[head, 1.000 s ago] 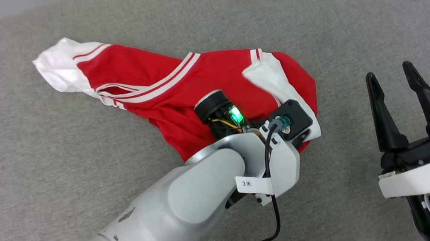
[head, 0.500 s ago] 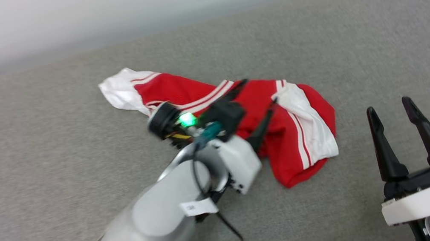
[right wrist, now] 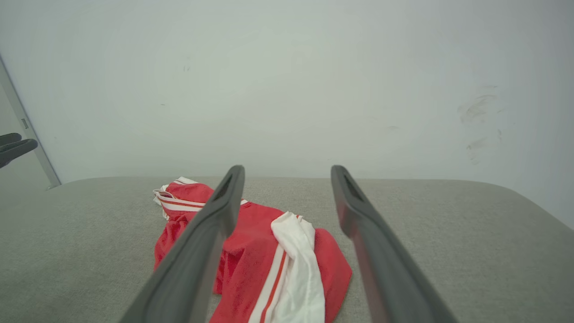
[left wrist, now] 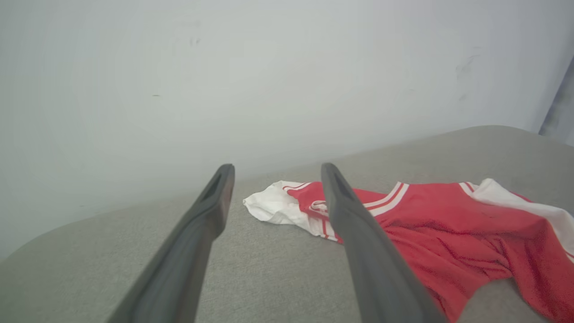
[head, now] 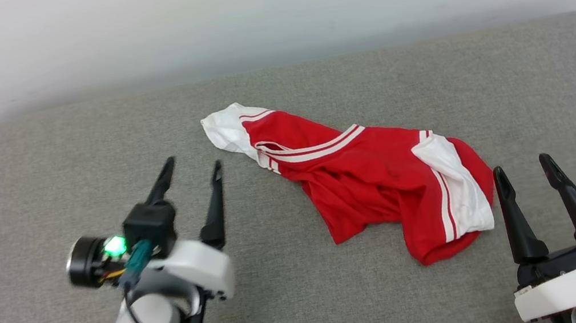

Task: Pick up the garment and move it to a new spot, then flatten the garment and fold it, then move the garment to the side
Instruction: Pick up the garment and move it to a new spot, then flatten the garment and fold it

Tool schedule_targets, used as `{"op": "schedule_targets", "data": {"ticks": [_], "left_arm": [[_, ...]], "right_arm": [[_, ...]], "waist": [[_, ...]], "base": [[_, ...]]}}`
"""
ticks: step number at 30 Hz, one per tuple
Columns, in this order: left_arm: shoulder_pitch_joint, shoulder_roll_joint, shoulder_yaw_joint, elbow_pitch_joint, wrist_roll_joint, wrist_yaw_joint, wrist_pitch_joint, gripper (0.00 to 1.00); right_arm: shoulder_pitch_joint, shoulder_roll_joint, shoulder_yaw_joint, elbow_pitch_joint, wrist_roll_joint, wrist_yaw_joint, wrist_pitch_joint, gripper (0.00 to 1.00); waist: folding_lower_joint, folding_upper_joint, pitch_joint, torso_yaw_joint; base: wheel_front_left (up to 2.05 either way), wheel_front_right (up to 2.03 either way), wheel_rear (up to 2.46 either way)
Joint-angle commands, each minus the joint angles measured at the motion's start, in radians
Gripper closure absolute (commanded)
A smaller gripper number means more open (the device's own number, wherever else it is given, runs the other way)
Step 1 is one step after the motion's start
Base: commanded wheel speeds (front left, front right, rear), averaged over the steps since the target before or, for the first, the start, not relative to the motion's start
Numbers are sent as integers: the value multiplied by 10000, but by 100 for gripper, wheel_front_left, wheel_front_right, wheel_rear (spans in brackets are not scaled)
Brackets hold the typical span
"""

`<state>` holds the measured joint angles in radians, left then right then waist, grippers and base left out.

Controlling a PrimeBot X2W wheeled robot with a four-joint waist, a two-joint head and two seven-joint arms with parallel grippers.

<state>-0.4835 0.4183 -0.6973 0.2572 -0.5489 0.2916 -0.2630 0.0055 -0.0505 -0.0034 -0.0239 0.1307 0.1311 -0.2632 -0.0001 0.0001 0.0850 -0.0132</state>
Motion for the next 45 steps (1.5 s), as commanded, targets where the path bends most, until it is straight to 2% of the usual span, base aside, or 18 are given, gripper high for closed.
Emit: {"op": "schedule_targets", "data": {"ticks": [1, 7, 12, 22, 28, 37, 45], "left_arm": [[418, 85, 367, -172, 113, 130, -24, 0], [2108, 33, 1972, -859, 736, 426, -25, 0], [3258, -366, 2967, -1346, 1349, 353, -25, 0], [4722, -1373, 4704, -1924, 2500, -566, -26, 0], [5176, -1862, 5350, -1980, 3042, -1060, -26, 0], [5521, -2568, 6072, -1782, 3731, -1773, -26, 0], [5601, -2925, 6488, -1622, 4163, -2245, -26, 0]], "right_arm": [[136, 4, -14, 39, -29, -7, -24, 0], [279, 6, -22, 102, 44, -7, -24, 0], [446, 6, -40, 146, 150, -7, -24, 0], [766, 6, -152, 283, 345, -7, -24, 0], [877, 6, -192, 376, 405, -7, -24, 0], [1041, 6, -210, 536, 465, -7, -24, 0], [1128, 6, -207, 667, 477, -7, -24, 0]], "waist": [[1, -1, -120, 121], [1, -1, -375, 198], [1, -1, -580, 195], [1, -1, -811, 174], [1, -1, -862, 200], [1, -1, -956, 238], [1, -1, -1016, 245]], "base": [[0, 0, 0], [0, 0, 0], [0, 0, 0], [0, 0, 0], [0, 0, 0], [0, 0, 0], [0, 0, 0]]}}
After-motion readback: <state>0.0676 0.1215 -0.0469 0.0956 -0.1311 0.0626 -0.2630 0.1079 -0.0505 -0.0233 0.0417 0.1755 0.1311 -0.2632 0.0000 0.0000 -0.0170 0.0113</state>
